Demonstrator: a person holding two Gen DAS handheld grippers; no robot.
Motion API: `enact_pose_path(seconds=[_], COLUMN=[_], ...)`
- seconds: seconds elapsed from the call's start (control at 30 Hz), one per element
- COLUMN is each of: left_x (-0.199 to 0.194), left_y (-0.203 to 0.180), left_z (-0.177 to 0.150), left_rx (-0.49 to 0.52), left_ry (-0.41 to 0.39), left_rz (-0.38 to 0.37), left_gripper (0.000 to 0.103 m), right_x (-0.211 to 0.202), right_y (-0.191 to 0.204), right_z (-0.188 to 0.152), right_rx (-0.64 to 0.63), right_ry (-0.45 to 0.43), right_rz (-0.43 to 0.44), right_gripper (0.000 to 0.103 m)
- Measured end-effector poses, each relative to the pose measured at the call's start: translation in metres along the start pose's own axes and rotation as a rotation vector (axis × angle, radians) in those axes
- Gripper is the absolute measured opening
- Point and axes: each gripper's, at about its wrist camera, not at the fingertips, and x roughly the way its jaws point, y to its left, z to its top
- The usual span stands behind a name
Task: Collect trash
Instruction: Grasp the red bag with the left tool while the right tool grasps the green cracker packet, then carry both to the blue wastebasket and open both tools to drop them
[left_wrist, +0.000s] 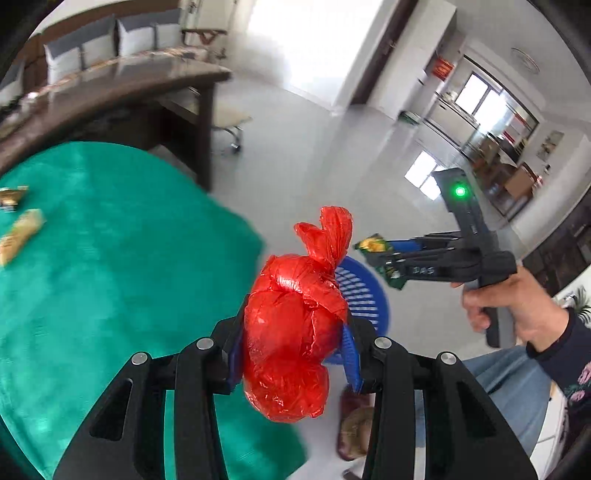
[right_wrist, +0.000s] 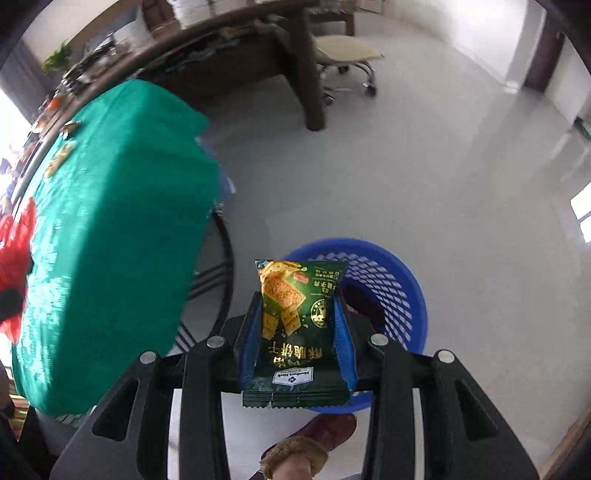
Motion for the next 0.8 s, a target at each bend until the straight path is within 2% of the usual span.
enact_pose_path(seconds=[0.1,0.2,0.4,0.43,0.47,0.5,0.53,0.57,0.67,0.73,0.8], left_x=[0.063,0.122,0.2,0.21,0.218,0.224,0.228,0.23,0.218,0.198,0.162], left_y=[-0.031,-0.045,-0.051,-0.052,-0.051,-0.048,-0.047,-0.046,-0.038,-0.04,-0.044], left_z=[0.006,0.006,0.002,0.003,0.003,0.002,0.004,0.006,0.008,0.01,0.008], left_rx=[0.014,-0.001,-0.025,-0.024,-0.022,-0.022,-0.025,-0.03,-0.043,-0.047,-0.034], left_ry=[0.06,0.124,0.194,0.197,0.199,0.202,0.193,0.178,0.133,0.066,-0.029], left_rz=[-0.003,-0.009,-0.004,-0.004,-0.003,-0.001,0.007,0.021,0.036,0.055,0.065], left_gripper=[0.042,0.042,0.044,0.045,0.056,0.066,0.08,0.086,0.088,0.09,0.094], right_x=[0.016,0.027,0.05,0.055,0.056,0.055,0.056,0.054,0.04,0.026,0.01], right_y=[-0.03,-0.056,-0.077,-0.081,-0.085,-0.088,-0.092,-0.095,-0.097,-0.098,-0.091], right_z=[-0.007,-0.014,-0.016,-0.018,-0.021,-0.026,-0.026,-0.025,-0.018,-0.016,-0.012], right_rx=[0.039,0.076,0.108,0.114,0.115,0.117,0.127,0.139,0.159,0.152,0.13], right_ry=[0.003,0.028,0.049,0.05,0.049,0.046,0.039,0.031,-0.022,-0.076,-0.141], right_rz=[-0.011,0.005,0.006,0.011,0.014,0.02,0.033,0.045,0.056,0.041,0.032], right_gripper=[0.035,0.035,0.037,0.037,0.044,0.064,0.075,0.075,0.079,0.086,0.09])
